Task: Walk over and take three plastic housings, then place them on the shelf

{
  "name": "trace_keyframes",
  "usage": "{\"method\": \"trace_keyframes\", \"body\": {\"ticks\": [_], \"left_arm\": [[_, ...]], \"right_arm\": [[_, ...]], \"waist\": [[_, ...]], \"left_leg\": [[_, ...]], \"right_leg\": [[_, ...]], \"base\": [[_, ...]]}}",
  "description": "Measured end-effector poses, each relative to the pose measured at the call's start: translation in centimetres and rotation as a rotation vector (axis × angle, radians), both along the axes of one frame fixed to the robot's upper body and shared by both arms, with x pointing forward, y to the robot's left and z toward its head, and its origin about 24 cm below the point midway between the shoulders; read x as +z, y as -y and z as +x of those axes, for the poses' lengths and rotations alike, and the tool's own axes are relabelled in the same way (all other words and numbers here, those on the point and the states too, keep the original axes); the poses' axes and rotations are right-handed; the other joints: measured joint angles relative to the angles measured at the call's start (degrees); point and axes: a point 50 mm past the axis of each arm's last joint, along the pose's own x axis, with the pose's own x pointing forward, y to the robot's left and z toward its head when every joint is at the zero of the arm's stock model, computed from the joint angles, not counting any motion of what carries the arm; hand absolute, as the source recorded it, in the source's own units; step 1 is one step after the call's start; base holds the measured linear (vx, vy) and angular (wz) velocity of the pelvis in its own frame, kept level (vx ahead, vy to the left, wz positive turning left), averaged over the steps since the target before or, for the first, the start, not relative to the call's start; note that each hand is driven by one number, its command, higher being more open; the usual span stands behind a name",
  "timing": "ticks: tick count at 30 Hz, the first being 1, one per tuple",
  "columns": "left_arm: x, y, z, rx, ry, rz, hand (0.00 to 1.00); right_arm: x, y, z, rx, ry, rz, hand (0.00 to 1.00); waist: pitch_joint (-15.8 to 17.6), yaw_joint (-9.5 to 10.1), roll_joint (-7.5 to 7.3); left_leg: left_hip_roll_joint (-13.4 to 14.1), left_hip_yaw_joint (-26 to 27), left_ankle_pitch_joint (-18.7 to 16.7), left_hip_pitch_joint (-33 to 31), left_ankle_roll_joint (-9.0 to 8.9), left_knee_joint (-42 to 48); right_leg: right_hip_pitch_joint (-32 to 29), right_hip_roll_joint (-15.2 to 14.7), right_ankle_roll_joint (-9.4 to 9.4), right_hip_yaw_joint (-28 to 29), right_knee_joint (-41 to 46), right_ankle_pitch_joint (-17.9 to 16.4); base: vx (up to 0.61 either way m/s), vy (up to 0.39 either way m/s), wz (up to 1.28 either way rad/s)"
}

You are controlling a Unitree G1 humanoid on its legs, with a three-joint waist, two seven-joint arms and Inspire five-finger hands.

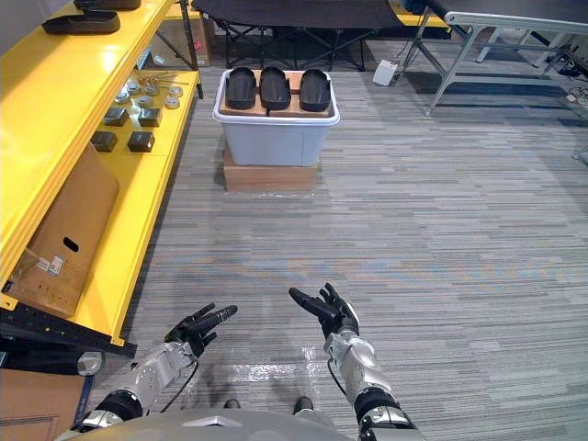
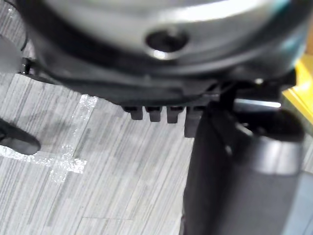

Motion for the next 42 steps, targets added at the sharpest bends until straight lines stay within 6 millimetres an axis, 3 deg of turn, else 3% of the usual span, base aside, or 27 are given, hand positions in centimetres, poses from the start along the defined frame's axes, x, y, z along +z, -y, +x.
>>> {"method": "trace_keyframes", "body": {"ticks": [6, 9, 11, 16, 22, 27, 37, 40, 42], "left_arm": [[-1.6, -0.7, -3.0, 0.021, -0.092, -0.010, 1.00], [-1.9, -0.8, -4.0, 0.028, -0.091, -0.019, 1.00], [-1.9, -0.7, -3.9, 0.027, -0.085, -0.031, 1.00], [-1.9, -0.8, -4.0, 0.047, -0.093, -0.022, 1.00], [-2.3, -1.3, -5.0, 0.111, -0.130, 0.015, 1.00], [-2.9, -1.5, -6.1, 0.047, -0.179, 0.091, 1.00], [-3.2, -2.8, -7.2, 0.156, -0.193, 0.108, 1.00], [-3.0, -2.6, -7.0, 0.153, -0.158, 0.103, 1.00], [-2.9, -2.5, -6.7, 0.143, -0.140, 0.100, 1.00]], "right_arm": [[-1.4, 0.5, -2.4, -0.028, -0.095, -0.016, 1.00], [-1.8, 0.6, -3.1, -0.009, -0.121, -0.043, 1.00], [-1.9, 0.6, -3.4, -0.004, -0.135, -0.048, 1.00], [-2.2, 0.4, -3.9, -0.003, -0.149, -0.042, 1.00], [-2.8, -0.4, -5.1, -0.026, -0.183, -0.010, 1.00], [-3.0, 0.0, -5.5, -0.059, -0.195, 0.001, 1.00], [-3.8, -0.2, -7.4, -0.086, -0.259, 0.014, 1.00], [-4.0, -0.3, -7.7, -0.038, -0.282, -0.020, 1.00], [-4.1, -0.6, -7.9, -0.045, -0.296, -0.028, 1.00]], "waist": [[0.0, 0.03, 0.04], [0.0, -0.08, 0.27], [-0.1, -0.03, 0.39], [-0.1, 0.04, 0.39], [-0.1, 0.04, 0.32], [-0.1, 0.03, 0.32], [0.0, 0.16, 0.17], [0.0, 0.81, 0.13], [0.3, 1.02, -0.57]], "left_leg": [[0.1, -0.3, 0.0, 0.0, 0.04, 0.0], [0.1, -0.2, 0.7, 0.0, 1.05, -0.4], [0.1, -0.2, 1.5, 0.2, 2.21, -1.3], [0.0, -0.1, 3.3, 1.4, 2.21, -4.6], [0.0, 0.2, 3.3, 1.9, 2.23, -4.7], [0.1, 0.3, 3.3, 2.1, 2.15, -4.7], [0.1, 0.8, 3.0, 3.1, 1.74, -4.9], [0.1, 1.3, 2.4, 2.8, 2.17, -4.9], [-0.2, 1.0, 1.7, 3.1, 2.59, -4.9]], "right_leg": [[-0.2, 0.0, -0.01, -0.2, 0.6, 0.0], [-0.5, 0.0, -0.18, -0.2, 0.8, 0.1], [-0.8, 0.2, -0.51, -0.2, 0.8, 0.3], [-1.1, 0.4, -0.57, -0.2, 0.6, 0.8], [0.1, 0.8, -0.47, 0.0, -1.3, 1.6], [0.4, 0.9, -0.51, 0.0, -1.4, 1.6], [1.2, 0.9, -0.52, 1.1, -1.4, 1.6], [-1.0, 0.4, -0.67, 1.4, 2.4, -0.4], [-3.6, -1.0, -0.38, 1.4, 9.2, -3.7]], "base": [[-0.09, -0.011, 0.01], [-0.12, -0.009, -0.01], [-0.13, -0.004, 0.02], [-0.10, 0.005, -0.01], [0.00, 0.000, -0.02], [0.01, -0.002, 0.00], [-0.04, -0.002, -0.04], [-0.06, 0.009, -0.08], [-0.02, 0.031, 0.08]]}}
